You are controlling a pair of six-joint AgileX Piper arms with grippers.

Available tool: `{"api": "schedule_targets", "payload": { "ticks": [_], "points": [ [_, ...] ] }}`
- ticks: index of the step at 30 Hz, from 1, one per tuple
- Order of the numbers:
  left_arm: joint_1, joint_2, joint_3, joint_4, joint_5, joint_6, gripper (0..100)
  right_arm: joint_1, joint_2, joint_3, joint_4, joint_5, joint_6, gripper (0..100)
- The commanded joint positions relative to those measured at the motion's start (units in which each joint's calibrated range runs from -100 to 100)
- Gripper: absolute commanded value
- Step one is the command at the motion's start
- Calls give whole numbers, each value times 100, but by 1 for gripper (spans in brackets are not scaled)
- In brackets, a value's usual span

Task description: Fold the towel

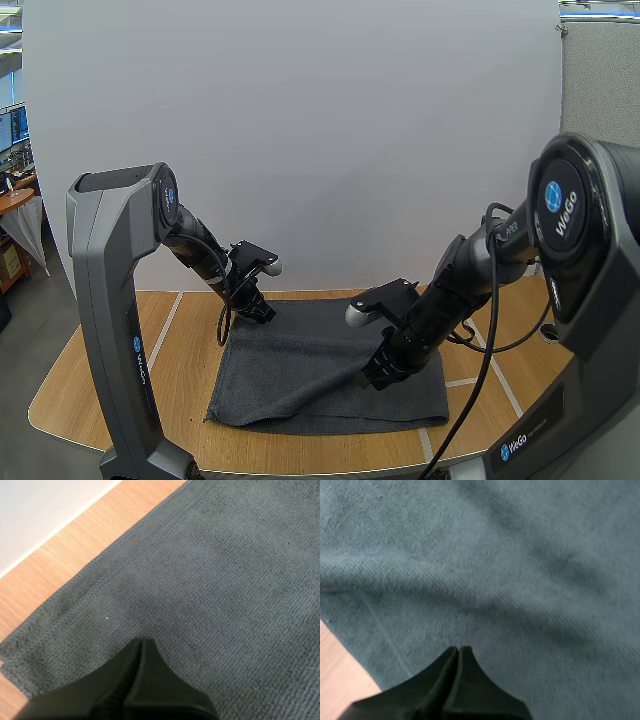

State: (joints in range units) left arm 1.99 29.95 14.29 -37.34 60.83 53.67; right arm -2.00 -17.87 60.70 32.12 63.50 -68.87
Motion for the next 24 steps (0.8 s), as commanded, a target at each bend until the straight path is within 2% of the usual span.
{"api": "schedule_targets", "payload": {
  "ticks": [1, 7, 12, 19, 24],
  "points": [
    [-26, 62, -14, -7, -52, -41, 0, 329, 284, 24, 83, -544, -39, 0],
    [-26, 62, -14, -7, 13, -60, 0, 381, 496, 24, -3, -633, -39, 0],
    [-26, 62, -14, -7, 13, -78, 0, 381, 514, 77, -467, -601, 183, 0],
    [-26, 62, -14, -7, -59, -79, 0, 381, 514, 479, -766, -619, 183, 0],
    [-26, 62, -14, -7, -87, -79, 0, 381, 514, 622, -877, -202, 183, 0]
  ]
}}
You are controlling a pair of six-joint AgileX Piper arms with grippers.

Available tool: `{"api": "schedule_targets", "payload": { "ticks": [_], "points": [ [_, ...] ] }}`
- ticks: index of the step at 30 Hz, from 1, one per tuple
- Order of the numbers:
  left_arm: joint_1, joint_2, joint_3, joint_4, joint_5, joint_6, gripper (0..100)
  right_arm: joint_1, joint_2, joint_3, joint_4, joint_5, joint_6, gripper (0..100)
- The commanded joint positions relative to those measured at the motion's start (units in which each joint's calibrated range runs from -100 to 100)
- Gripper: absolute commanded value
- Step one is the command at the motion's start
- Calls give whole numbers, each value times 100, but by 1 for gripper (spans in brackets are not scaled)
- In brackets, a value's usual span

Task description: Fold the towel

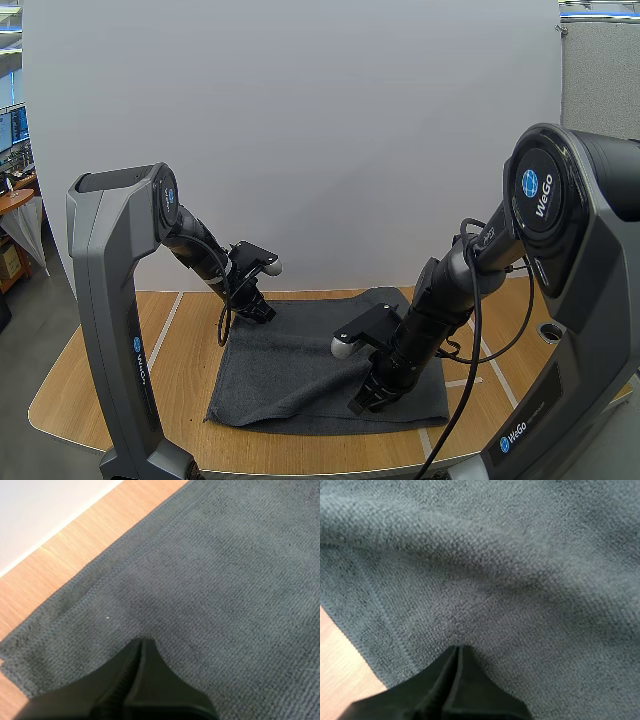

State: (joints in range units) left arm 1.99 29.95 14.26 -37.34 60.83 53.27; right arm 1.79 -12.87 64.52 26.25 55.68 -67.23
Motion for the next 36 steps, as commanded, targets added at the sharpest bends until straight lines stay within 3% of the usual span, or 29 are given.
{"api": "schedule_targets", "payload": {
  "ticks": [1, 21, 28, 36],
  "points": [
    [-26, 62, -11, -7, -105, -38, 0, 3, 14, 269, -338, 654, 19, 0],
    [-26, 62, -11, -7, -447, -38, 0, 3, -653, 355, -942, 2885, 54, 0],
    [-26, 62, -11, -7, -447, -38, 0, 3, -682, 355, -942, 3068, 54, 0],
    [-26, 62, -11, -7, -446, -77, 0, 3, -1441, 56, -107, 3605, -96, 0]
  ]
}}
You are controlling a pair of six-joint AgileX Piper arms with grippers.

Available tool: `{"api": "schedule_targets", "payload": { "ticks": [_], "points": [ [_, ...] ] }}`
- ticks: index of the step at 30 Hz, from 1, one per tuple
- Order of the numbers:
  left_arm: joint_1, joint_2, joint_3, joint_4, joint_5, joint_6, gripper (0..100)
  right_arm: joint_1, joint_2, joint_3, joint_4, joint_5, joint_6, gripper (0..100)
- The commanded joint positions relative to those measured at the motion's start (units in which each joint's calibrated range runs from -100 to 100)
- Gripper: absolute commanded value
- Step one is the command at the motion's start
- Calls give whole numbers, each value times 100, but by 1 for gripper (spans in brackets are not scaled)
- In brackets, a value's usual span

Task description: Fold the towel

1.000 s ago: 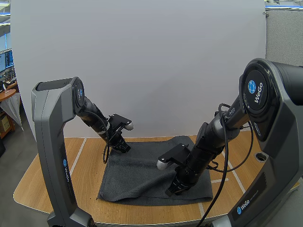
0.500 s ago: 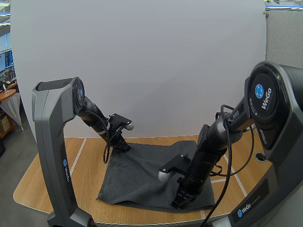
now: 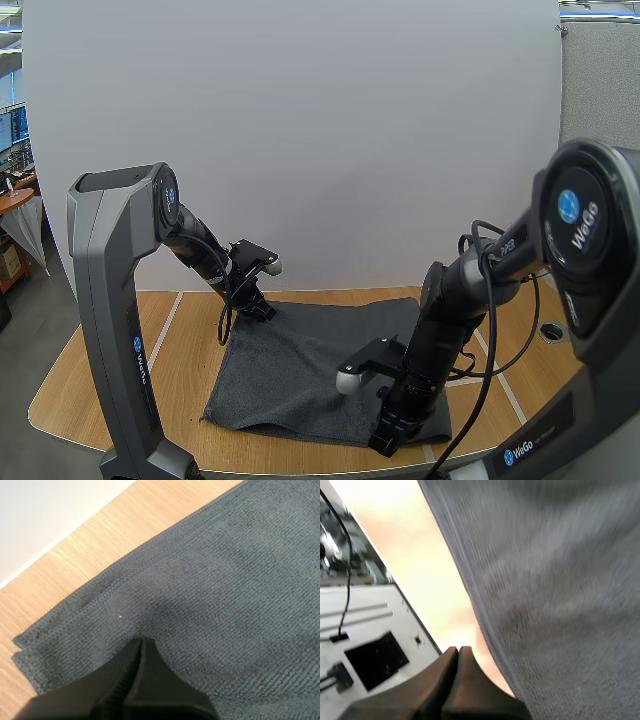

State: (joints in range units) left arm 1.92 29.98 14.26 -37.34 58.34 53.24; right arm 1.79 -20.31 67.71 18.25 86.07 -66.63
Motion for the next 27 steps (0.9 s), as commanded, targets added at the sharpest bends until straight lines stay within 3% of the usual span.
{"api": "schedule_targets", "payload": {
  "ticks": [1, 11, 19, 27],
  "points": [
    [-20, 59, -11, -7, -198, -94, 0, 3, -845, -318, 805, 566, -156, 0],
    [-20, 59, -11, -7, -198, -172, 0, 142, -670, -409, 1557, -386, -531, 0],
    [-20, 59, -11, -7, -198, -245, 0, 737, -73, -409, 1582, -1852, -522, 0],
    [-20, 59, -11, -7, -132, -315, 0, 777, 612, -706, 1582, -2337, -522, 0]
  ]
}}
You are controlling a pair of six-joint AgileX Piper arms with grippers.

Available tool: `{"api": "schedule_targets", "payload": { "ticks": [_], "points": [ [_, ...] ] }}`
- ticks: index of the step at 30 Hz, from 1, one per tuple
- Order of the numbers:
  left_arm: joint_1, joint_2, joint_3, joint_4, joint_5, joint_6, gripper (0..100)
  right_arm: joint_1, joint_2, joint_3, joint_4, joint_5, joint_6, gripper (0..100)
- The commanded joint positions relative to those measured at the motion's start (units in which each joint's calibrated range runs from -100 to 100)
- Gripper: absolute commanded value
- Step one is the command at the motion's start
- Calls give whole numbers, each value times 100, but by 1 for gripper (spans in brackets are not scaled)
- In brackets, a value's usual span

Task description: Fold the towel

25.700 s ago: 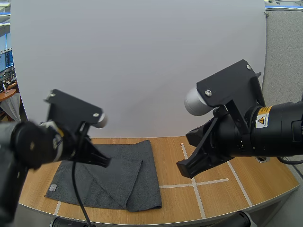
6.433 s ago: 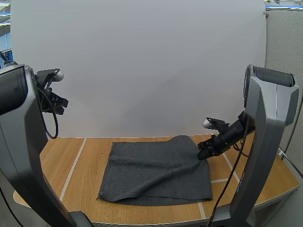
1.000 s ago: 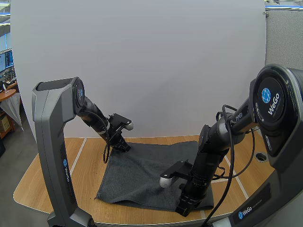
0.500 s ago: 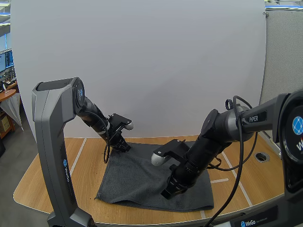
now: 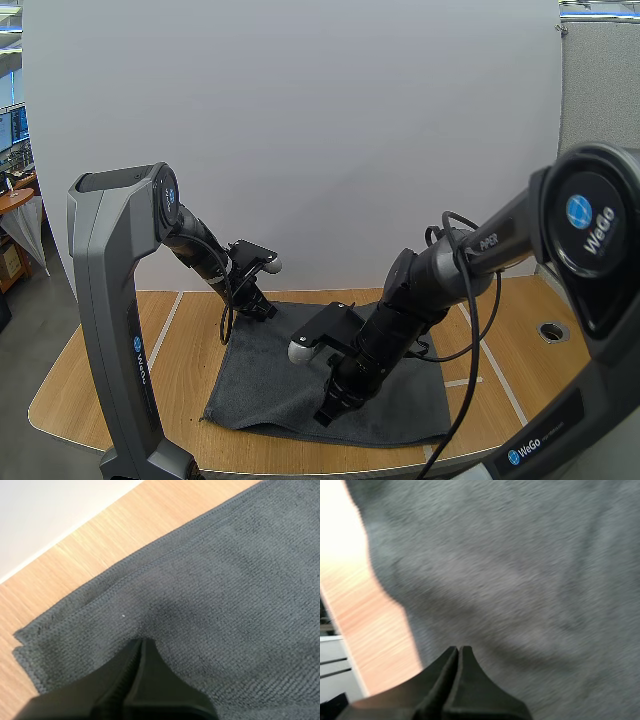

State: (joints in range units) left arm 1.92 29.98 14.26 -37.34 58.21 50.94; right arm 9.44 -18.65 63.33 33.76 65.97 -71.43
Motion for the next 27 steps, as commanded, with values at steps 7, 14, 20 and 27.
{"api": "schedule_targets", "payload": {
  "ticks": [7, 14, 20, 27],
  "points": [
    [-20, 59, -11, -7, -101, -98, 0, 11, 915, -269, -19, -270, -53, 0],
    [-20, 59, -11, -7, -117, -100, 0, 11, 962, -269, -283, 405, -43, 0],
    [-20, 59, -11, 29, -132, -100, 0, 11, 962, -269, -680, 866, 144, 0],
    [-20, 59, -11, 97, -292, -89, 0, 11, 962, -269, -1258, 1080, 453, 0]
  ]
}}
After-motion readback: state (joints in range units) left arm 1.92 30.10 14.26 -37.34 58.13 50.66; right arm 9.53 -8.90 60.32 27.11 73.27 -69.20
